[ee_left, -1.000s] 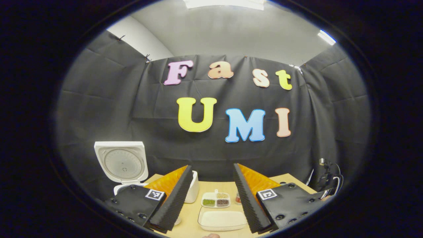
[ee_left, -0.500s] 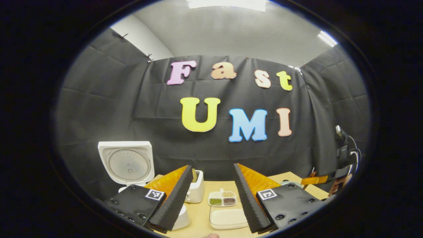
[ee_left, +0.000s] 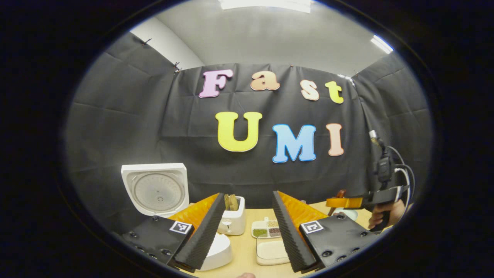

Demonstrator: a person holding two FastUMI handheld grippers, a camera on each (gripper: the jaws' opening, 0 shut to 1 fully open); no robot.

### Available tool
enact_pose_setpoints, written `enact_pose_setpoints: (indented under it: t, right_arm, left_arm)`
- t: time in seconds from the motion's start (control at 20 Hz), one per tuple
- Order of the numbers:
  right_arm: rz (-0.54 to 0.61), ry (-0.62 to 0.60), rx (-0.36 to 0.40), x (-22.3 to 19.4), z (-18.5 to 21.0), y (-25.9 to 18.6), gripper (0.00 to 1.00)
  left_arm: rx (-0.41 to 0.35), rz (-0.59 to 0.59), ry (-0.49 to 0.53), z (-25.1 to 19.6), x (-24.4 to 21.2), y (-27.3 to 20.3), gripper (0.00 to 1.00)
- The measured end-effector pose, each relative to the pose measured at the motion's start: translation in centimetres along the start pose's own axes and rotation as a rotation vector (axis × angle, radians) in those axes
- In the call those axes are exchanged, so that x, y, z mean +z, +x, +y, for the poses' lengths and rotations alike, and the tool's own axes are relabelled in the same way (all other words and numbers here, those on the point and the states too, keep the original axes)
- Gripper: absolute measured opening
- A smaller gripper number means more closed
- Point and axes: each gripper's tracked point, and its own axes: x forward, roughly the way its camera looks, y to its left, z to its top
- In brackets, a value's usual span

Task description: Close the left gripper, press the button to open the rice cooker; take a wooden spoon from the chopstick holder with the right hand, scoop a spoonful of rice and pour it into the rice cooker, then put the wooden spoon back into the chopstick holder.

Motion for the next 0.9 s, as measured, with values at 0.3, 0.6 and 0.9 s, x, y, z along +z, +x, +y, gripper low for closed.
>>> enact_pose_setpoints:
  t: [0.3, 0.6, 0.9]
  right_arm:
    - [0.087, -0.055, -0.037, -4.9, 0.6, 5.0, 0.09]
    - [0.134, -0.143, -0.087, -8.6, -0.1, 8.9, 0.1]
    - [0.18, -0.065, 0.023, -11.7, 4.0, 9.1, 0.1]
  left_arm:
    - [0.025, 0.018, 0.0, 2.7, -0.8, -0.4, 0.89]
    - [0.046, 0.047, 0.0, 4.5, -2.1, -0.1, 0.89]
    - [0.067, 0.068, 0.016, 5.6, -3.2, 0.2, 0.87]
